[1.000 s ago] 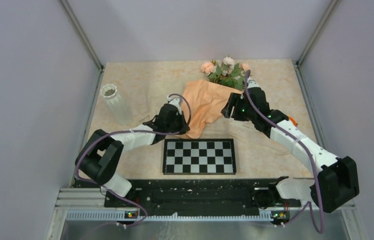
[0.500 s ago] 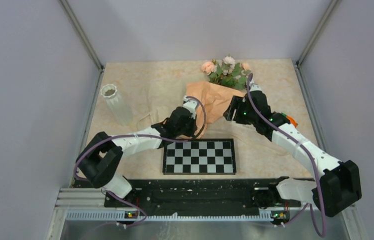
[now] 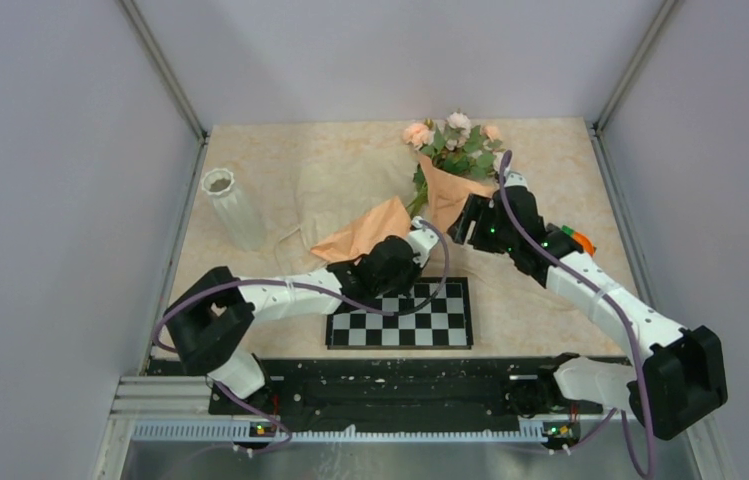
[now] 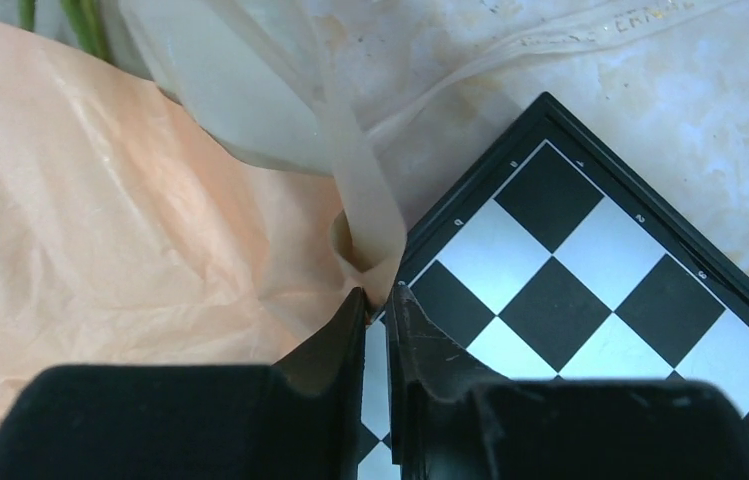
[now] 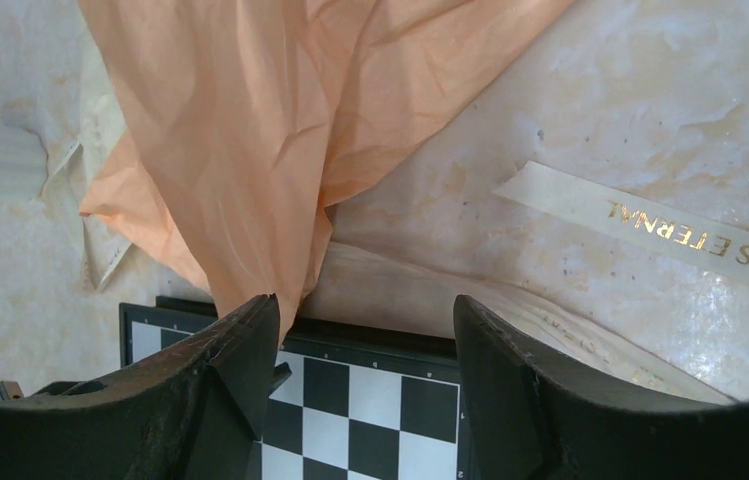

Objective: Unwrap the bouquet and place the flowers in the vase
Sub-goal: Unfold the wrapping paper at the center of the board.

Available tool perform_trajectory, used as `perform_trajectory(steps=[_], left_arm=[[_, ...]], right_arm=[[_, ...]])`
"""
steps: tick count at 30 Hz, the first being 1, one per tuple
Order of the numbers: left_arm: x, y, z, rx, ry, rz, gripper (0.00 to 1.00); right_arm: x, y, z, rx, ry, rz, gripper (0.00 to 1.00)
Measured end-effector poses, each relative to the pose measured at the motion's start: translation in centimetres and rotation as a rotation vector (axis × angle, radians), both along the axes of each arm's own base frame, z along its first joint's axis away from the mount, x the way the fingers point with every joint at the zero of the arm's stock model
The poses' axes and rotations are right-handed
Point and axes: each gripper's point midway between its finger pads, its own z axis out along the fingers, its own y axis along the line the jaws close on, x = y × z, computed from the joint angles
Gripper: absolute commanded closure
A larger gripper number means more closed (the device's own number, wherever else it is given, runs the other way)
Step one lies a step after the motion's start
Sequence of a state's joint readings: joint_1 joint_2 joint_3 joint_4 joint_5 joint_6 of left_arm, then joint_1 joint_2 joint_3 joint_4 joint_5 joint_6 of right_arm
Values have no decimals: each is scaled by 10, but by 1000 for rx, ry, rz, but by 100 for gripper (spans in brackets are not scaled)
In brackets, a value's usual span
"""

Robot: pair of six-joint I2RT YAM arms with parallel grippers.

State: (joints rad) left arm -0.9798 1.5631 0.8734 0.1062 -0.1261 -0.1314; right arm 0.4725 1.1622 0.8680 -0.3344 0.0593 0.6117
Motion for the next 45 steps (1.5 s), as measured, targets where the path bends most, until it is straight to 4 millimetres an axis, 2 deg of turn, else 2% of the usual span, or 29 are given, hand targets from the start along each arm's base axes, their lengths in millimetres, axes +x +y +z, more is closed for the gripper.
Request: perform_trajectory(steps=[3,7,10,20,25,30,37,42,45], left_arm=[[-6,-6,-4,17,-7,-25,73],[-8,-10,-2,12,-15,-34,49],[-8,-10,4,-1,-23,-29,38],[-16,15,75,-176,-110,31,3],[-21,30,91,-251,-76,49,1],[-13,45,99,-329,-10,81,1],[11,97,79,-377,70,238,1],[29,128,74,-401,99,366,1],[44,146,61,-396,141,467,1]], right_arm=[[-1,0,-4,-1,6,-2,30],[-1,0,-2,5,5,-5,28],[-2,0,-1,11,1,-5,27],[-7,13,4,65,-2,57,25],[-5,24,5,82,7,95,25],[7,44,17,79,-6,125,26],[29,85,38,11,-63,165,27],[44,103,32,-67,-60,178,28],[50,113,24,-132,-51,187,29]])
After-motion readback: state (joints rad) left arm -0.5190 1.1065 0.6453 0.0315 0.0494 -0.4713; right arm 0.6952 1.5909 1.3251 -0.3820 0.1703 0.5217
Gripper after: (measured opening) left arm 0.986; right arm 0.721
